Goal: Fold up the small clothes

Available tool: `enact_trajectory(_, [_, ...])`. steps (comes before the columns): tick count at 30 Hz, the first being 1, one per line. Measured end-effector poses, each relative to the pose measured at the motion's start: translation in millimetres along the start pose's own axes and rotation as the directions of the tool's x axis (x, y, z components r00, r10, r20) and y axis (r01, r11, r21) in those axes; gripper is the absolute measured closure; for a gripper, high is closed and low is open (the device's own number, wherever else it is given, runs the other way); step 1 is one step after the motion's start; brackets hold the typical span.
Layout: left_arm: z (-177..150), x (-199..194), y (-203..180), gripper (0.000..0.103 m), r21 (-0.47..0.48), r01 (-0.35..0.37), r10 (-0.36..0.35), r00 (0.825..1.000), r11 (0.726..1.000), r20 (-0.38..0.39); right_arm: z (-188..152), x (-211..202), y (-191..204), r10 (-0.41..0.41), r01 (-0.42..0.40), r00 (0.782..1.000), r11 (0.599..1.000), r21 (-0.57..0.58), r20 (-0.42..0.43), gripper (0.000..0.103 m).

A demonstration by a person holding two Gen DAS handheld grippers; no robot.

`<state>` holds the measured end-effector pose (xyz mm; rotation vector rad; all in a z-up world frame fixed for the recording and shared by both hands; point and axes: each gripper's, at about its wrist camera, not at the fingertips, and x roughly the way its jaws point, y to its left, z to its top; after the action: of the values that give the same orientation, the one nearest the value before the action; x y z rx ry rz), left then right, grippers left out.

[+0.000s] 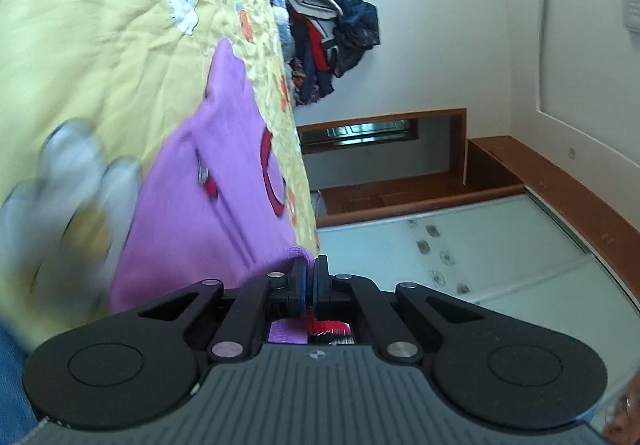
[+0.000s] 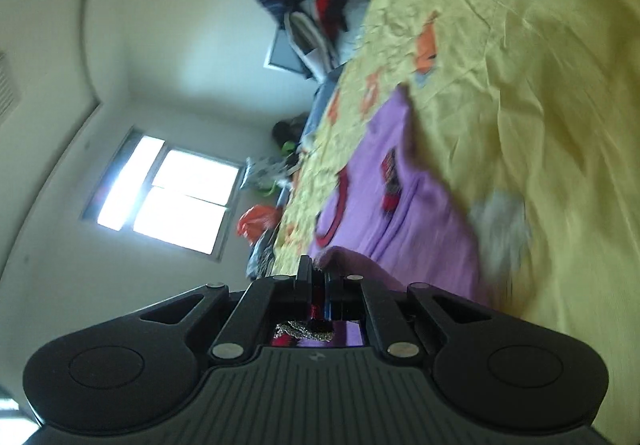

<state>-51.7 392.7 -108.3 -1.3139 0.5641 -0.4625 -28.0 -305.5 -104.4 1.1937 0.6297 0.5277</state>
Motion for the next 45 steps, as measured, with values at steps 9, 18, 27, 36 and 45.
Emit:
enact_trajectory(9, [63,68,9,0.103,0.010,-0.045,0.045,0.999,0.999,0.023,64,80,-26,-0.092,0.094,0.995,0.994,0.058,-0.040,0.094])
enact_trajectory(18, [34,94,-66,0.045,0.717,-0.206,0.417,0.899,0.666,-0.130,62,77,34,-0.223,0.148,0.965,0.899,-0.411,-0.141,0.009])
enact_trajectory(27, [30,134,-66,0.043,0.896,-0.172,0.554,0.828,0.408,-0.094,7,117,69,-0.419,0.118,0.908,0.254,-0.960,0.001,0.011])
enact_trajectory(36, [29,162,-67,0.096,0.896,-0.118,0.569,0.805,0.429,-0.167,11,150,64,-0.449,0.086,0.894,0.185,-0.979,-0.006,0.097])
enact_trajectory(45, [11,124,-86,0.096,0.894,-0.161,0.456,0.888,0.418,-0.053,-7,113,103,-0.329,0.115,0.942,0.135,-0.984,0.065,0.097])
